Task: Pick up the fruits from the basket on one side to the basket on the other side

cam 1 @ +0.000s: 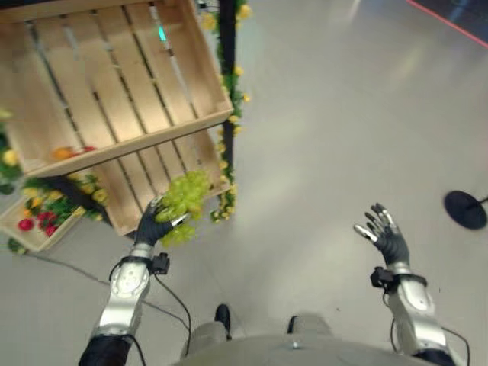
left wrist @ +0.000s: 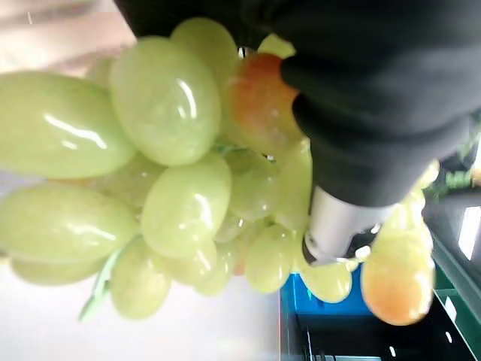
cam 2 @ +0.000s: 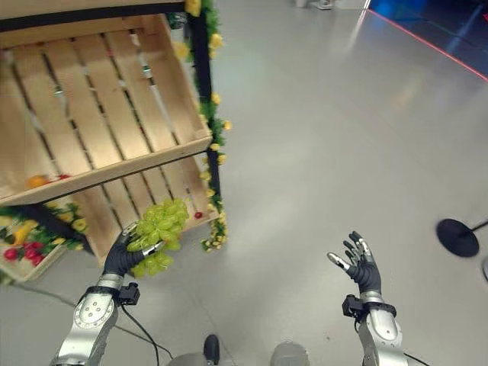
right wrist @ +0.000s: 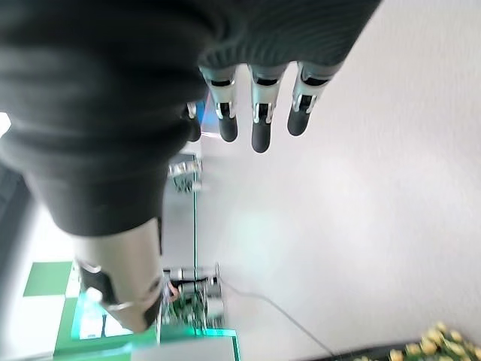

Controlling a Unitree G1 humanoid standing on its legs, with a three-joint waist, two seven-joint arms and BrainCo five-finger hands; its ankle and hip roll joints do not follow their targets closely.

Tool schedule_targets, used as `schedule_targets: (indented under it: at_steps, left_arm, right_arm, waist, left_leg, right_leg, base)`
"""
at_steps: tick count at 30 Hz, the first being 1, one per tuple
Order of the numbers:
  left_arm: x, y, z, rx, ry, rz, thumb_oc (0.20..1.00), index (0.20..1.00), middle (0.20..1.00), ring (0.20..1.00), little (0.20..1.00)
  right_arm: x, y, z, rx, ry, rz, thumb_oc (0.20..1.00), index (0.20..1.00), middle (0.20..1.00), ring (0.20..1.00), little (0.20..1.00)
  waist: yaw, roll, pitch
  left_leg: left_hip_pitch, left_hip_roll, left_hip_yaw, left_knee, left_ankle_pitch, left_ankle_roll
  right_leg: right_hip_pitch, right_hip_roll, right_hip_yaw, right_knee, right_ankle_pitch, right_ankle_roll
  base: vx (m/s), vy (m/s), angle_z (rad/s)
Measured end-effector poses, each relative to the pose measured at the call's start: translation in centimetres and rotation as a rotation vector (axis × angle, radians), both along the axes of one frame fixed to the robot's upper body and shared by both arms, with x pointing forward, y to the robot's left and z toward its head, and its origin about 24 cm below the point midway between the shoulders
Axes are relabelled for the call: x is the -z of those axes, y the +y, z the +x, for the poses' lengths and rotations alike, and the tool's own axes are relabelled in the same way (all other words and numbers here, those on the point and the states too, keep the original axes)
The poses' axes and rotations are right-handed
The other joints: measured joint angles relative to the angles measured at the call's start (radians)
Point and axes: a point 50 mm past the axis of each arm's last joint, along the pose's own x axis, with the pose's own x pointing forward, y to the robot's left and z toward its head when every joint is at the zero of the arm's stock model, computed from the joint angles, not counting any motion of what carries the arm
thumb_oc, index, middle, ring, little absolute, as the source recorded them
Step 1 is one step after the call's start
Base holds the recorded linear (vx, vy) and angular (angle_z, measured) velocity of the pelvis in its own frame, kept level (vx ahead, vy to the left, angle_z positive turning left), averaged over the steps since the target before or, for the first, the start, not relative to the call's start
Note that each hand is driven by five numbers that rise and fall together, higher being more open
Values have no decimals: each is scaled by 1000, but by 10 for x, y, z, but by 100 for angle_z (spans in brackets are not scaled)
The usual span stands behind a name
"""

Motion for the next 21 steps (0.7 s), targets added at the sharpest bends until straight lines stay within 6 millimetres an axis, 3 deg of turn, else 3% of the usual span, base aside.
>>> schedule_targets:
  at_steps: [1,2,4,5,6,7,10,11,18,21]
  left_arm:
    - [-3,1,3,1,-9,8,200,200,200,200,200]
    - [-2,1,6,0,-8,6,200,200,200,200,200]
    - [1,2,4,-12,5,4,200,200,200,200,200]
    - [7,0,2,-7,26,0,200,200,200,200,200]
    - [8,-1,1,-4,32,-1,200,200,200,200,200]
    - [14,-2,-5,-14,57,-15,200,200,200,200,200]
    - [26,-2,-19,-32,108,-29,200,200,200,200,200]
    - [27,-3,-20,-31,116,-32,200,200,200,200,200]
    - [29,-6,-17,-36,119,-48,200,200,200,200,200]
    - [31,-9,-13,-33,129,-52,200,200,200,200,200]
  right_arm:
    - [1,3,1,-18,4,-3,1000,1000,1000,1000,1000]
    - [1,2,-1,-17,8,-8,1000,1000,1000,1000,1000]
    - [2,3,0,-18,9,-6,1000,1000,1000,1000,1000]
    - [6,3,-4,-17,34,-10,1000,1000,1000,1000,1000]
    - [10,4,-7,-19,55,-8,1000,1000,1000,1000,1000]
    - [13,4,-8,-27,73,-16,1000,1000,1000,1000,1000]
    - [9,3,-3,-38,60,-33,1000,1000,1000,1000,1000]
    - [8,0,-3,-35,61,-43,1000,1000,1000,1000,1000]
    - [2,-5,3,-23,38,-58,1000,1000,1000,1000,1000]
    - [8,-10,-8,5,68,-58,1000,1000,1000,1000,1000]
  waist:
    - [5,8,1]
    - [-1,7,1]
    - [-3,3,-2]
    - [-14,-18,-14]
    - [-16,-33,-25]
    - [-13,-28,-33]
    - [33,-3,-37]
    - [31,0,-39]
    - [35,-2,-42]
    - [-13,-12,-45]
  left_leg:
    - [1,4,-52,-30,26,-12]
    - [-1,-1,-80,-37,32,-11]
    - [4,-20,-123,-46,45,-24]
    - [3,-47,-163,-49,51,-31]
    - [6,-57,-153,-51,49,-36]
    - [10,-41,-112,-64,46,-52]
    - [18,-2,-80,-74,36,-78]
    - [18,3,-105,-73,40,-87]
    - [19,23,-150,-87,44,-109]
    - [4,24,-168,-97,56,-119]
  right_leg:
    - [0,49,24,-107,-6,0]
    - [2,67,48,-171,1,5]
    - [2,70,61,-241,46,0]
    - [10,53,64,-260,88,-7]
    - [19,36,62,-272,106,-11]
    - [29,39,44,-280,143,-60]
    - [71,74,32,-340,151,-80]
    - [95,82,6,-364,160,-93]
    - [126,104,-37,-364,130,-104]
    - [136,97,-103,-363,108,-99]
  base:
    - [39,-93,87]
    - [12,-56,95]
    - [25,-195,96]
    - [77,-282,123]
    - [84,-203,134]
    - [53,-125,79]
    - [49,-186,27]
    - [25,-108,36]
    - [2,-79,30]
    - [-77,-6,69]
